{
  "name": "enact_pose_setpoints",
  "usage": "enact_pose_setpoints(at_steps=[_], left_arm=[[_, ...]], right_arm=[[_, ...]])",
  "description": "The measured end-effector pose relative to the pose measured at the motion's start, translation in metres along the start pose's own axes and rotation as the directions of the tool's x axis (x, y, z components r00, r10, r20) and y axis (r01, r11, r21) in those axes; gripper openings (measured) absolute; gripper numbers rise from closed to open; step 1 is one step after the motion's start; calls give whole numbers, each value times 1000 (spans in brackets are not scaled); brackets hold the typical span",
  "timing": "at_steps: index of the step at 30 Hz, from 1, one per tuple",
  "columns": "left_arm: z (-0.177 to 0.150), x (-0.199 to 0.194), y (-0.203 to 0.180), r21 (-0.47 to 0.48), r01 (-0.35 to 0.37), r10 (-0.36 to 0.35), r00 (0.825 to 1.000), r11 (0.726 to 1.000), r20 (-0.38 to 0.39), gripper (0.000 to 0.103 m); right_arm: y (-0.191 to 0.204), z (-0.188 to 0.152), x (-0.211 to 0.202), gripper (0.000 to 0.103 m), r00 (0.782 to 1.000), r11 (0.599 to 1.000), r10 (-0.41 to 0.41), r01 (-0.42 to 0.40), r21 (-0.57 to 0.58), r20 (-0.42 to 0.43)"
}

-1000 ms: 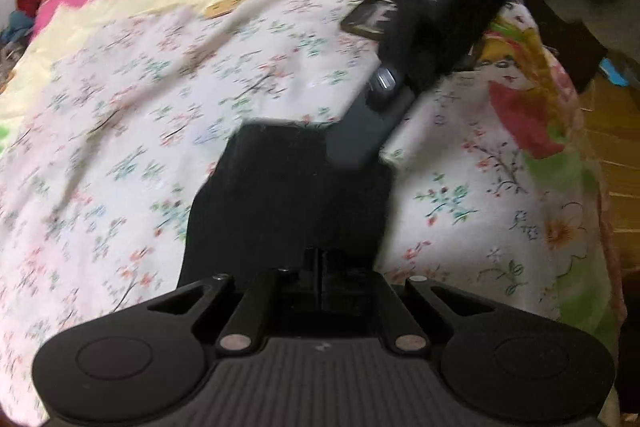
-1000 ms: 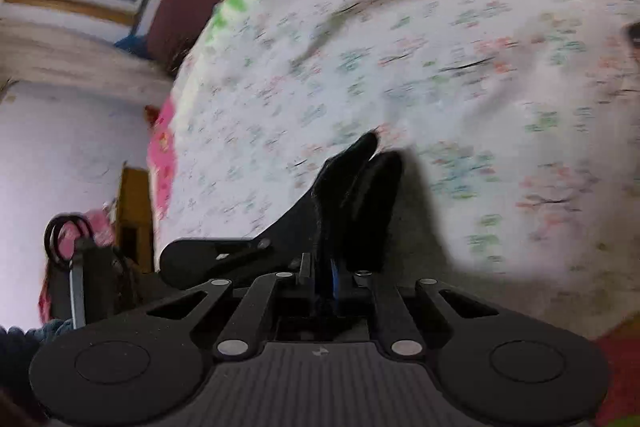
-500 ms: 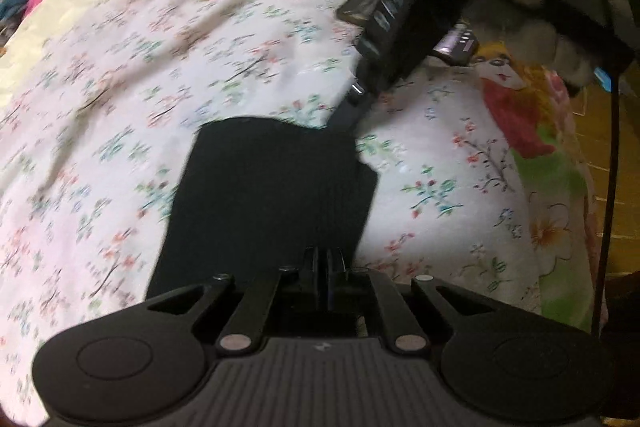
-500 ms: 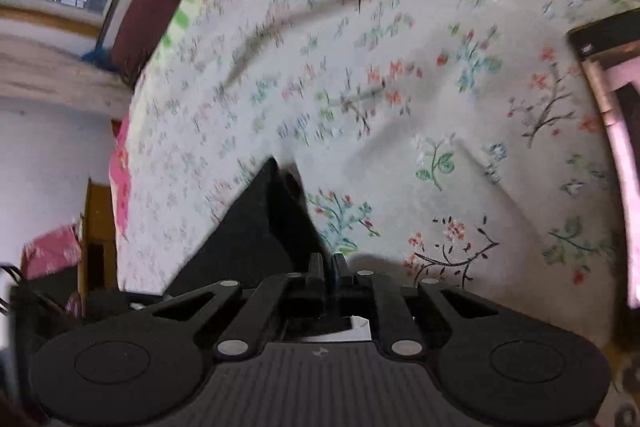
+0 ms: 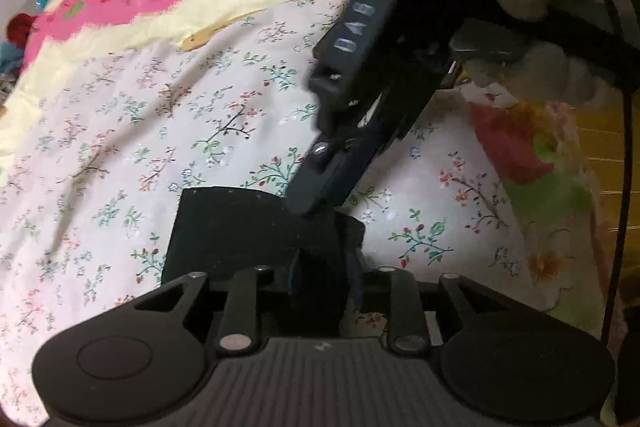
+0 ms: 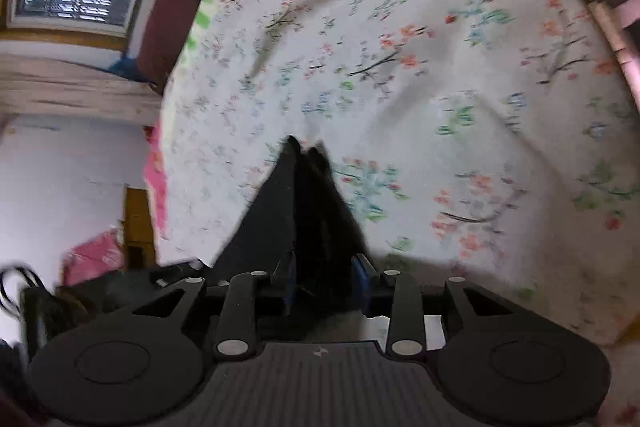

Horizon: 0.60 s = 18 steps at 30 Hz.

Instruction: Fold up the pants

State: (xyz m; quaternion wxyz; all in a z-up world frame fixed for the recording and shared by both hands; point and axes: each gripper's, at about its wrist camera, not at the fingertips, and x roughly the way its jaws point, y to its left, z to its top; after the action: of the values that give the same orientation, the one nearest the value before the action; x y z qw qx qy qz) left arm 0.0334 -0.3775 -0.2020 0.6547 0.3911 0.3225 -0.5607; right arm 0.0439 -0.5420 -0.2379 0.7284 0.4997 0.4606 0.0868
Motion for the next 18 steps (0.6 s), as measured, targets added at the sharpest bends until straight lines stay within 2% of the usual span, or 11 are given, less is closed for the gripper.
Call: enact_pose_setpoints(at_steps=[3,4,5,9,11,13,15,18], left_arm=[[1,11,-5,-29,-90,90,996,995,-19,46],[1,16,-7,-32,-103,102,994,994,-27,47],[0,21,-9,-33,-115,114,993,993,-29,47],[4,24,-11,-72,-178,178,984,981,-11,44],[7,14,0,-136,-168,169,986,976,-1,23],[10,-3,14,-207,-135,140,990,969,8,21],[11,-23,24,-272,-121,131,991,955,18,17],[8,-32,35,-347,-82,90,996,934,9,17]], right_arm=[[10,1,20,14,998,998,-38,36,-42,-51],[12,2,24,4,997,998,-46,44,-39,-64],[12,3,27,0,996,999,-43,41,-27,-75],[26,9,20,0,998,999,-35,34,-21,-54],[28,9,12,0,999,1000,-1,2,24,-37],[36,5,4,0,998,996,54,-52,75,-30],[53,-2,-3,0,993,991,120,-119,53,-21],[64,-9,-4,0,993,993,120,-120,10,-15]])
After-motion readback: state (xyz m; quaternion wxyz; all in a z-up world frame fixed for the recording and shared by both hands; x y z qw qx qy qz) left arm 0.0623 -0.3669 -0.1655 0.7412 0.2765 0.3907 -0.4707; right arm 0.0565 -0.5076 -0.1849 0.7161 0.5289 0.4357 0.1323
